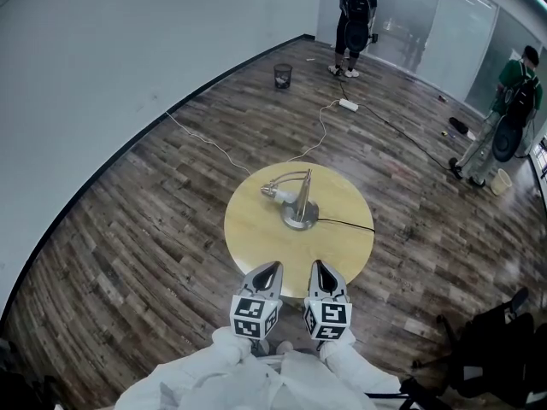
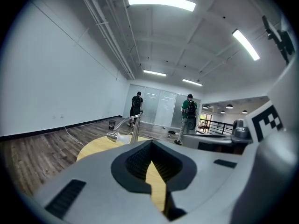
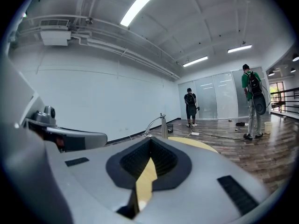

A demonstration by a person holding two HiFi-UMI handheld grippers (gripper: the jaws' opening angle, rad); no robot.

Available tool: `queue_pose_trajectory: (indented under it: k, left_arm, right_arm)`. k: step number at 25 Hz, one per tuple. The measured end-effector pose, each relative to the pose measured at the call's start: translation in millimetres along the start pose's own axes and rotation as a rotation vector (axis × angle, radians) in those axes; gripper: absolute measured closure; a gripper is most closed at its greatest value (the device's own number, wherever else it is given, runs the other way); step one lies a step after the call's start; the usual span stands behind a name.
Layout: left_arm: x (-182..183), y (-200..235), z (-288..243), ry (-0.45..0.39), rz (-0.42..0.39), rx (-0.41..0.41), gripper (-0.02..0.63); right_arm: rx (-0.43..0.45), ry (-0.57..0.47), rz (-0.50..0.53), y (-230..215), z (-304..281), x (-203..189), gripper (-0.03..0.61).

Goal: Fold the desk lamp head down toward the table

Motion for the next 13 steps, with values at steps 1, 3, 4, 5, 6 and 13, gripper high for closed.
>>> queue_pose_trajectory:
  k: [1,3,4,5,6,13]
  left_arm:
    - [-1.3,0.8,-0.2,0.003,-0.001,-0.002,0.612]
    - [-3.6,3.2,-0.5,0.009,-0.005,-0.004,0.612]
    - [-4.9,4.3,-0.7,0.013,-0.005,-0.005,0.612]
    - [-6.2,5.0,-0.8,0.018,-0.006,-0.006,0.612]
    - [-7.4,5.7,-0.7,0.024,-0.007,-0.006,0.612]
    - [-11.2,13.3,4.2,0.035,0.009,0.002,0.612]
  right_arm:
    - [-0.004,0.001,-0.001,-0.2,-0.3,-0.4,0.566]
    - [-0.009,0.000,0.004,0.3,-1.4,0.1,0.566]
    - [-0.010,0.000,0.006,0.3,-1.9,0.5,0.566]
    - [-0.012,0.000,0.006,0.1,-2.1,0.7,0.566]
    - [-0.014,-0.001,0.003,-0.1,-2.1,1.0,0.566]
    - [-0.007,-0.009,0.004,5.9,-1.8,4.3,0.566]
Point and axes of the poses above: the fingertips, and each gripper's own axes: z backward along the fingers, y to its left, x out of its top, the point moved 7 cm from there along z, backward along the fingers, and after that the axes turned 7 degrees about x, right-handed, at the moved point
